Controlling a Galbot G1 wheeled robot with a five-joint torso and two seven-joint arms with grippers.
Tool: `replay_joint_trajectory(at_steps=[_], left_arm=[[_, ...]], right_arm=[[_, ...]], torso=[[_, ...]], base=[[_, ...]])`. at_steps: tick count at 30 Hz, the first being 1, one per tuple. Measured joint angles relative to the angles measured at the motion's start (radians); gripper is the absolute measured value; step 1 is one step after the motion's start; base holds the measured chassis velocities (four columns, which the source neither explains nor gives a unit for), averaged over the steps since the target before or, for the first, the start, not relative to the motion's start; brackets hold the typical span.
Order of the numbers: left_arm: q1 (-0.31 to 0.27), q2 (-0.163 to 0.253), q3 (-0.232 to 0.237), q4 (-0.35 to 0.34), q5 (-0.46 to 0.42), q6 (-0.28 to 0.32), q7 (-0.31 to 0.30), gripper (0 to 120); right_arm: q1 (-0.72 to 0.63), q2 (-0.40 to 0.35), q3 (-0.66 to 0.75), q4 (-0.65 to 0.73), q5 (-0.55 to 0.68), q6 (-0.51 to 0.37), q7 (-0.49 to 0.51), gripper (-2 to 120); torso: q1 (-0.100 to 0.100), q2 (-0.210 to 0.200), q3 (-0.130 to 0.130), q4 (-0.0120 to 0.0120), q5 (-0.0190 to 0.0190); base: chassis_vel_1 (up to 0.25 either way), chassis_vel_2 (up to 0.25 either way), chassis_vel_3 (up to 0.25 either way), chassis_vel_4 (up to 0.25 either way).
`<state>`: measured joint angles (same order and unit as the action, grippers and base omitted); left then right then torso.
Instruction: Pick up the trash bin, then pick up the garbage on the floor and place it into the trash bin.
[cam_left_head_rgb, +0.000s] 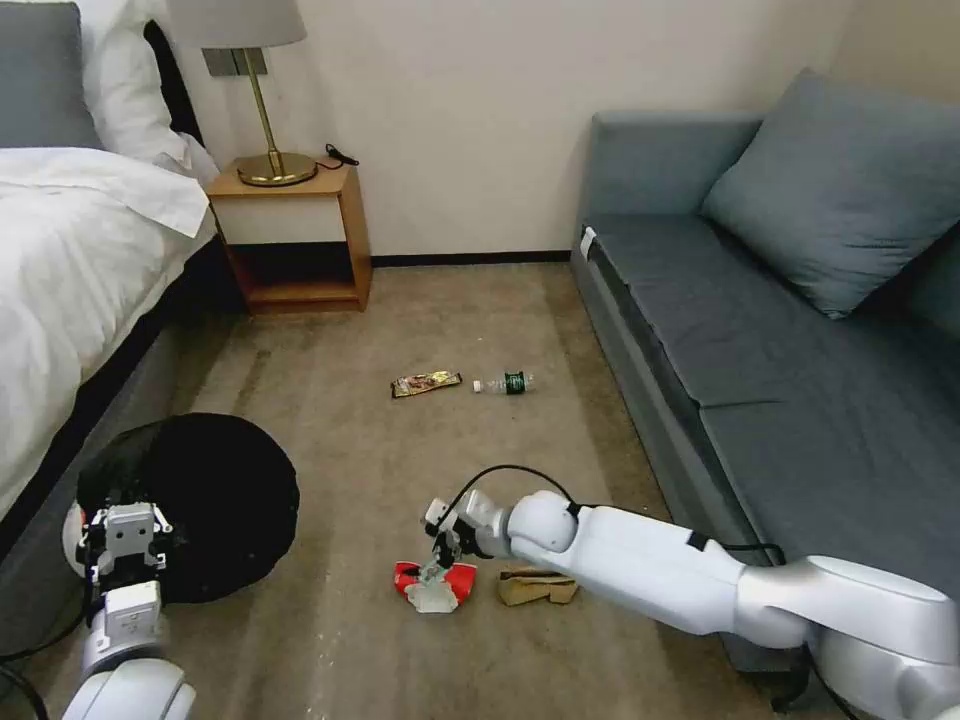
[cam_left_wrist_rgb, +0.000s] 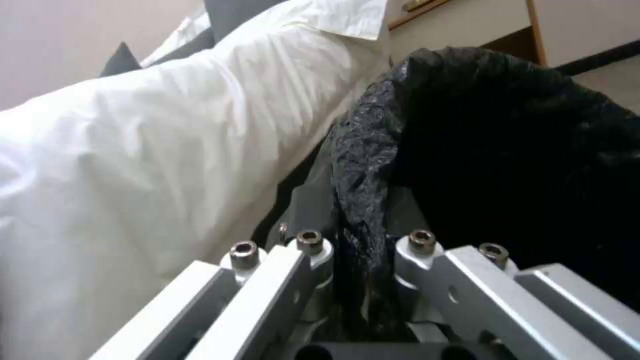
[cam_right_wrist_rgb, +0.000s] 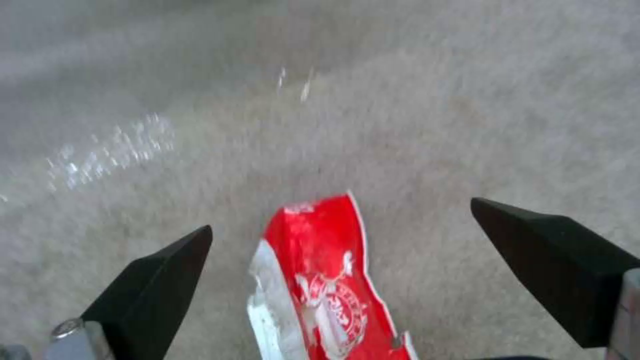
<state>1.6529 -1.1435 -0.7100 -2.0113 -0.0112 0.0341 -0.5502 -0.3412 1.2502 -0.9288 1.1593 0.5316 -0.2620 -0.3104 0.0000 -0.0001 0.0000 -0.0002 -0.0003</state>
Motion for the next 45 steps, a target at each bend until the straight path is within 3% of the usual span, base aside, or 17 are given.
replay_joint_trajectory(at_steps=[5,17,20,28,31,34,36,39,45], left_arm=[[0.009,-0.021,0.010,-0.011,0.014,-0.014,-0.002,0],[0.025,-0.031,0.009,0.002,0.015,-0.046,-0.006,0],[0.025,-0.033,0.011,0.004,0.015,-0.048,-0.006,0],[0.023,-0.028,0.010,0.009,0.015,-0.049,-0.007,0],[0.023,-0.028,0.009,0.010,0.014,-0.049,-0.007,0],[0.024,-0.029,0.007,0.015,0.014,-0.053,-0.007,0],[0.025,-0.029,0.006,0.017,0.014,-0.056,-0.007,0],[0.025,-0.029,0.003,0.022,0.014,-0.061,-0.007,0],[0.021,-0.029,0.001,0.037,0.014,-0.073,-0.008,0]], right_arm=[[-0.035,0.061,0.005,-0.111,-0.065,0.015,-0.005,100],[-0.082,0.087,0.078,-0.224,-0.162,0.055,-0.012,100],[-0.091,0.091,0.090,-0.234,-0.177,0.057,-0.026,95],[-0.106,0.098,0.105,-0.234,-0.196,0.064,-0.053,62],[-0.106,0.097,0.106,-0.231,-0.196,0.066,-0.054,57],[-0.106,0.092,0.106,-0.225,-0.195,0.069,-0.057,40],[-0.106,0.090,0.106,-0.224,-0.195,0.071,-0.057,36],[-0.104,0.086,0.108,-0.220,-0.194,0.074,-0.058,22],[-0.108,0.080,0.131,-0.203,-0.191,0.081,-0.058,6]], torso=[[0.000,0.000,0.000,0.0002,0.0002],[0.000,0.000,0.000,0.0002,0.0002],[0.000,0.000,0.000,0.0001,0.0003],[0.000,0.000,0.000,0.0002,0.0003],[0.000,0.000,0.000,0.0002,0.0003],[0.000,0.000,0.000,0.0001,0.0003],[0.000,0.000,0.000,0.0002,0.0002],[0.000,0.000,0.000,0.0001,0.0003],[0.000,0.000,0.000,0.0002,0.0003]], base=[[0.000,0.000,0.000,0.000],[0.000,0.000,0.000,0.000],[0.000,0.000,0.000,0.000],[0.000,0.000,0.000,0.000],[0.000,0.000,0.000,0.000],[0.000,0.000,0.000,0.000],[0.000,0.000,0.000,0.000],[0.000,0.000,0.000,0.000],[0.000,0.000,0.000,0.000]])
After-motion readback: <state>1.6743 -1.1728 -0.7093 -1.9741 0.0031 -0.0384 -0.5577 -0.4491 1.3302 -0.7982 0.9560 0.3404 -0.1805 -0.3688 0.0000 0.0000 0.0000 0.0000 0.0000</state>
